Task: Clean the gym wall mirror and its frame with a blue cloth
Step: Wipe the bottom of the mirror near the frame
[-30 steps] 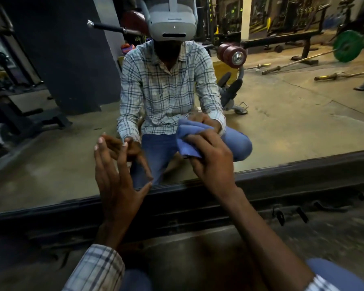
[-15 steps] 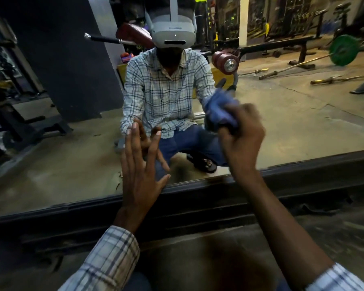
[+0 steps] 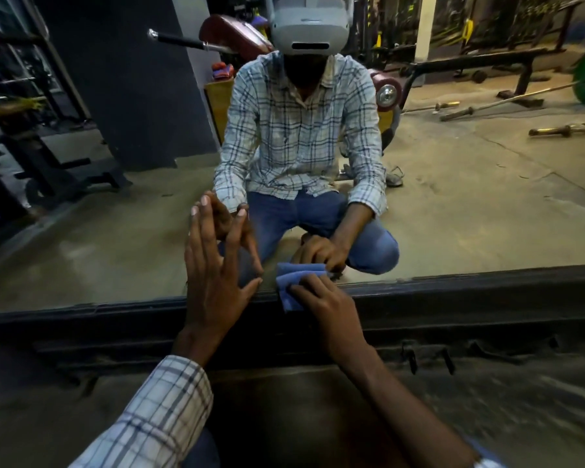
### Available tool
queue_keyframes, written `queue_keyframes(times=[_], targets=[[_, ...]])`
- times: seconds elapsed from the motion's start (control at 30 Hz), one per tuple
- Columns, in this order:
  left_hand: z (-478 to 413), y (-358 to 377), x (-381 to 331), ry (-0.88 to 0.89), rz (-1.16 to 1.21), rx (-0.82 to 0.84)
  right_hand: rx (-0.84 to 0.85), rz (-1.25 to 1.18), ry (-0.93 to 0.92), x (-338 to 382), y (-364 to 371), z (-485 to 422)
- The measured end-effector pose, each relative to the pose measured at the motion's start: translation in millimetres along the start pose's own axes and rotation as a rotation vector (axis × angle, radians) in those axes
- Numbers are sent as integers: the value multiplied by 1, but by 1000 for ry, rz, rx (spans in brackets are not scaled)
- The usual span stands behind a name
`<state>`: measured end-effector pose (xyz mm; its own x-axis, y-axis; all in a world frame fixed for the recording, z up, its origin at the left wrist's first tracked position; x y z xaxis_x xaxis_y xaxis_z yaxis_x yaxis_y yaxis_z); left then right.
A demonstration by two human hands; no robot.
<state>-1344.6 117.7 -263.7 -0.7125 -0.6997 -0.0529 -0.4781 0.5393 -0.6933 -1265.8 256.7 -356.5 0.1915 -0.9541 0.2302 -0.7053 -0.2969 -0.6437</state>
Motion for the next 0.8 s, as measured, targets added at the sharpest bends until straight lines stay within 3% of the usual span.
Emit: queue_keyframes(times=[0.17, 0.37, 0.47, 0.6, 0.67, 0.73, 0.8], targets=[[0, 0, -4, -23, -2, -15, -13, -78, 67, -6, -6, -1], [-2, 4, -7, -79, 24, -40, -171, -308, 206, -30, -60, -12], [-4, 7, -13, -94, 46, -36, -319, -319, 243, -32, -109, -35], [-4, 7, -15, -110, 37, -43, -643, -276, 320, -47, -192, -58], [-4, 7, -14, -115, 57, -53, -718, -266, 332, -53, -199, -63], [-6, 10, -13, -119, 65, -40, -555, -266, 237, -38, -166, -69], [-5, 10, -13, -129, 65, -45, -228, -187, 58, -15, -112, -61]])
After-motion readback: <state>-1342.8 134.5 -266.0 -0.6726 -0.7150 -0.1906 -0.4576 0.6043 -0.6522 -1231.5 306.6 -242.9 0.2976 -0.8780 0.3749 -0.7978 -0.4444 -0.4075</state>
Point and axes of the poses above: each hand's wrist, its own z-axis away from the middle knuckle, its own y-axis out of the palm, x = y × z, the point moved 10 cm from there along -z, towards the middle knuckle, and after that the axes turned 1 degree about z, right-handed, at the moved point
